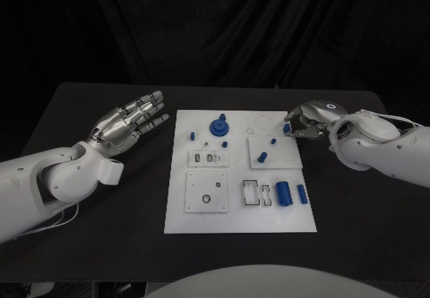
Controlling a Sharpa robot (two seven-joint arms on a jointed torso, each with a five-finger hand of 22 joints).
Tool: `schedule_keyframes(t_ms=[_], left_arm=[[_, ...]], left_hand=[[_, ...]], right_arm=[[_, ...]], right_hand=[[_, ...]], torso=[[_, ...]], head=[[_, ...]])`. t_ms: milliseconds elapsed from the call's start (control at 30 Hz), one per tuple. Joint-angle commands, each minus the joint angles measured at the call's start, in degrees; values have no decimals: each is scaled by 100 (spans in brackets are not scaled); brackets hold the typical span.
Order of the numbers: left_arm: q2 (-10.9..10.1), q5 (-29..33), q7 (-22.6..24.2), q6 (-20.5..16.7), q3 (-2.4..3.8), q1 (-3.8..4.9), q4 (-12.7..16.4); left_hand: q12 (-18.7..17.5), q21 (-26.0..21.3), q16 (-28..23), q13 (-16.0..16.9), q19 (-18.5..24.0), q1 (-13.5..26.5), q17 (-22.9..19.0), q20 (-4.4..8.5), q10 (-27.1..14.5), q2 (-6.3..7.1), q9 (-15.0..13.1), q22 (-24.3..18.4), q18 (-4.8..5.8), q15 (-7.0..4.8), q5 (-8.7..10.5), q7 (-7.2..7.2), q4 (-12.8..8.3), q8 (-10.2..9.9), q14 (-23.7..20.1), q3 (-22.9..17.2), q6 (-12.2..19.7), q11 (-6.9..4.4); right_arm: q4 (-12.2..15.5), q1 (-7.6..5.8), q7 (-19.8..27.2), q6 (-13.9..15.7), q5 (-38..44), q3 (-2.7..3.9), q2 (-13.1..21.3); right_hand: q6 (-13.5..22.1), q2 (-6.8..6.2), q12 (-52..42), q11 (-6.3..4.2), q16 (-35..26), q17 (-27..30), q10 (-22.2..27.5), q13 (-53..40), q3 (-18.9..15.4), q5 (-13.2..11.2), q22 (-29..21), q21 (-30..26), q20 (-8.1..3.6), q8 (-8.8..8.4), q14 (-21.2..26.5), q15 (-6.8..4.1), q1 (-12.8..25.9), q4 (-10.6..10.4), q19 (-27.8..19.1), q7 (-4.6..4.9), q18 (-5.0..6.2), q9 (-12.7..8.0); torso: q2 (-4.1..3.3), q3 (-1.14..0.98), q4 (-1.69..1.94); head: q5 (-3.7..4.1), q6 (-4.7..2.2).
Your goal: Assemble the parts on the task board
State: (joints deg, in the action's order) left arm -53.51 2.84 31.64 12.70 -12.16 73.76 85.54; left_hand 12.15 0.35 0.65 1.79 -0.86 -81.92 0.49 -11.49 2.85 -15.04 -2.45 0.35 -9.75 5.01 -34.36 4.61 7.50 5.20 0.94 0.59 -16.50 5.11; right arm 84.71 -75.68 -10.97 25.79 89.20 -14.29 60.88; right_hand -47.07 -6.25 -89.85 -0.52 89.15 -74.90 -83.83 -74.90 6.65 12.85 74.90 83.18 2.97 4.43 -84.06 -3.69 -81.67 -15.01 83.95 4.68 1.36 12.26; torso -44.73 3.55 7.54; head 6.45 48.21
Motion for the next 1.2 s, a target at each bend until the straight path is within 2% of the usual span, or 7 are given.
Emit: schedule_keyframes(t_ms=[33,267,367,533,900,1067,1200], left_arm=[[10,20,46,94,6,-13,1],[17,20,30,104,6,-22,-8],[18,20,23,106,6,-27,-11],[15,20,27,110,6,-40,6],[-5,20,28,113,7,-125,22],[-27,20,40,106,7,-170,28],[-54,20,56,86,7,-194,38]], left_hand=[[23,19,14,4,3,56,5,-49,25,-10,-2,8,-60,44,30,17,9,12,15,-40,-7,32],[23,19,14,4,3,56,5,-49,25,-10,-2,8,-60,44,30,17,9,12,15,-40,-7,32],[23,19,14,4,3,56,5,-49,25,-10,-2,8,-60,44,30,17,9,12,15,-40,-7,32],[23,19,14,4,3,56,5,-49,25,-10,-2,8,-60,44,30,17,9,12,15,-40,-7,32],[22,19,13,4,3,55,4,-49,24,-11,-1,8,-60,44,26,19,11,12,14,-49,-3,32],[22,19,13,4,3,55,4,-49,24,-11,-1,8,-60,44,26,19,11,12,14,-49,-3,32],[22,19,13,4,3,55,4,-49,24,-11,-1,8,-60,44,26,19,11,12,14,-49,-3,32]], right_arm=[[-12,19,20,168,43,2,-7],[-13,22,53,225,43,2,-16],[-16,22,67,258,43,2,-18],[-38,23,66,269,43,2,-36],[-52,29,112,381,43,2,-82],[31,29,162,632,43,3,-36],[311,25,217,990,43,7,108]], right_hand=[[-79,13,17,4,-32,-1420,-578,-1475,37,30,1260,-40,-26,46,-555,-8,-73,8,191,-8,51,18],[-359,34,10,-14,-62,-1396,-586,-1482,34,110,1254,-66,-37,217,-546,-23,-107,31,184,-29,55,199],[-609,72,11,-51,-71,-1388,-586,-1481,22,282,1256,-72,-65,504,-544,-49,-148,100,188,-68,55,500],[-623,126,16,-67,-89,-1373,-579,-1476,18,376,1253,-90,-80,712,-538,-62,-177,159,184,-85,58,735],[-618,229,10,-97,-115,-1351,-586,-1482,53,554,1248,-116,-98,1005,-530,-87,-232,240,176,-130,62,1061],[-678,253,-12,-124,-102,-1361,-613,-1507,72,680,1252,-107,-117,1146,-534,-111,-246,267,185,-164,59,1199],[-719,244,-15,-130,-98,-1363,-617,-1510,86,813,1259,-88,-130,1249,-536,-120,-250,276,198,-162,54,1306]], torso=[[-1,0,7],[3,2,1],[1,3,3],[1,2,2],[1,4,4],[3,4,9],[10,-1,0]], head=[[-4,28],[-9,50],[-3,35],[-9,47],[-23,44],[-28,48],[-68,26]])
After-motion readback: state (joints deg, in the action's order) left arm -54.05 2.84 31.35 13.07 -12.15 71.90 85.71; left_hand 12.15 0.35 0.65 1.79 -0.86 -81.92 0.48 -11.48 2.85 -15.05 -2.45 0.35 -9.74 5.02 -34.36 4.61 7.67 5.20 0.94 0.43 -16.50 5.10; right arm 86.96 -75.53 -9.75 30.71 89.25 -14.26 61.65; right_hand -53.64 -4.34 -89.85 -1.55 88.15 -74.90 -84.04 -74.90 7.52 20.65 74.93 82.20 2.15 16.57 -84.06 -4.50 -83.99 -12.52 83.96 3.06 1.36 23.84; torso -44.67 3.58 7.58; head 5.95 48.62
